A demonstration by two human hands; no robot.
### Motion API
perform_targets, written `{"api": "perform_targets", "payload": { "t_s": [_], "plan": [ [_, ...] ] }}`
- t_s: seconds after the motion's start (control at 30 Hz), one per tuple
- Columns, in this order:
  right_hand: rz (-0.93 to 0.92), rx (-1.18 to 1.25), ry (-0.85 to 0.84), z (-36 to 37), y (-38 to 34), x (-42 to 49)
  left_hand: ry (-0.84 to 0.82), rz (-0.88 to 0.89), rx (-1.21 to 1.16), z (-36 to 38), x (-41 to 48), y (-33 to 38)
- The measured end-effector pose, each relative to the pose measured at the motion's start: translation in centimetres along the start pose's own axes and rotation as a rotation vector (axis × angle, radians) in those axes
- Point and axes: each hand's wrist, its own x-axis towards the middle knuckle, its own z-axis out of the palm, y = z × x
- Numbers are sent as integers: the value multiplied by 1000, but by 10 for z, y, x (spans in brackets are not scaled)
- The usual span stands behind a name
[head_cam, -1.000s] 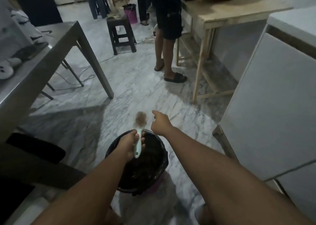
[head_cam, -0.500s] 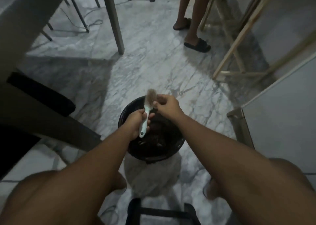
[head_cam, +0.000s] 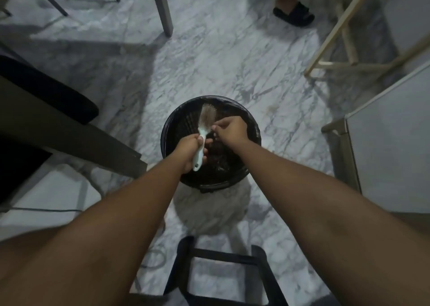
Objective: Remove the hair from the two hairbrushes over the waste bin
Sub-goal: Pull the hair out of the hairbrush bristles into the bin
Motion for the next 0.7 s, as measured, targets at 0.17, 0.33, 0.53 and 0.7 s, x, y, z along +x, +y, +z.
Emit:
{"api": "perform_targets", "payload": {
  "t_s": [0.17,0.33,0.53,0.7],
  "plan": [
    [-65,-97,48,-10,3,-2,84,-58,0,6,8,-8],
    [-266,-50,247,-12,7,-4,152,-121,-24,7,16,-17],
    [-243,192,671,-13,11,-4,221,-160,-7,-17,19,-22],
    [222,-287,-28,-12,27,-4,92,-88,20,-24,18,-19]
  ]
}}
